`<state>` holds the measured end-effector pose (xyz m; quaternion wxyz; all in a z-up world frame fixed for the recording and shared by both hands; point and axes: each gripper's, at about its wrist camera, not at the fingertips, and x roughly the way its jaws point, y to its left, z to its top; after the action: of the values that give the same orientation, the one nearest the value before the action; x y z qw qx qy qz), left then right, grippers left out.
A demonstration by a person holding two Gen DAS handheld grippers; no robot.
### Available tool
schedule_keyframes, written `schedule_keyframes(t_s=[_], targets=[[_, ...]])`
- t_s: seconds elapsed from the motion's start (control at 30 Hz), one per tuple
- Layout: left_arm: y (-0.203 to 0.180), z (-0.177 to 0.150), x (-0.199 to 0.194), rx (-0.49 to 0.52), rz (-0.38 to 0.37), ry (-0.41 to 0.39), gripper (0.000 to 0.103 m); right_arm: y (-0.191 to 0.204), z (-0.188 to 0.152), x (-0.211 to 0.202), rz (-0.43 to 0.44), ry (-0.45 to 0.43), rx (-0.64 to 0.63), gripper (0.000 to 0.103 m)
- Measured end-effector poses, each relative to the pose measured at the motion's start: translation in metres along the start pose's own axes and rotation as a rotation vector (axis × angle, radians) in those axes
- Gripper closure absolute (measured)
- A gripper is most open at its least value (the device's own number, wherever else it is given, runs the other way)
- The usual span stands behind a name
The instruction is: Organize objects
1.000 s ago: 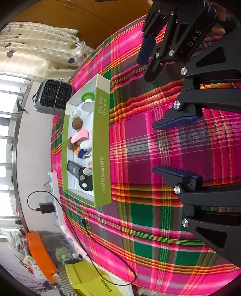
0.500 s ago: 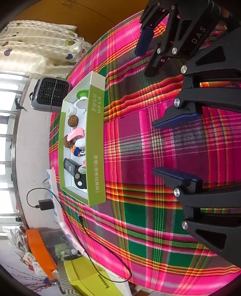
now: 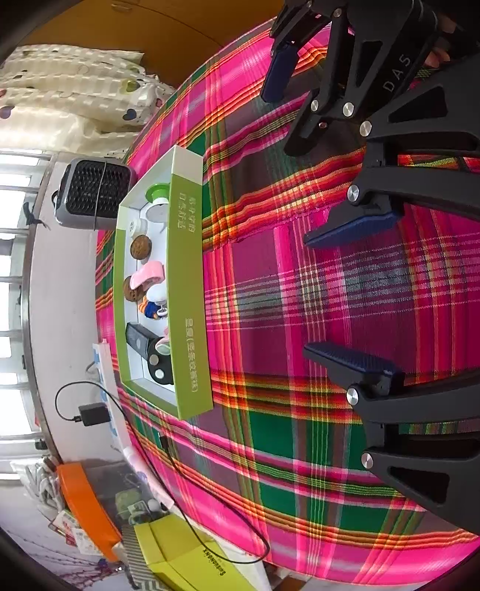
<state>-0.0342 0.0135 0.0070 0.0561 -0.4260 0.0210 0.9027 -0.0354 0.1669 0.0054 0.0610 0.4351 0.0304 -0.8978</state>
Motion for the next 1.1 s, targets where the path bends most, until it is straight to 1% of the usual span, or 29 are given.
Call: schedule_keyframes(t_s=[0.43, 1.1], targets=[[-0.0009, 0.0003, 0.0002, 0.001, 0.002, 0.001, 0.047, 0.0001, 0.0001, -0.0003, 0.001, 0.001, 0.001, 0.036], [-0.0014, 0.0007, 0.0001, -0.004, 0.004, 0.001, 0.047, 0.0001, 0.0002, -0.0006, 0.001, 0.001, 0.001, 0.036]])
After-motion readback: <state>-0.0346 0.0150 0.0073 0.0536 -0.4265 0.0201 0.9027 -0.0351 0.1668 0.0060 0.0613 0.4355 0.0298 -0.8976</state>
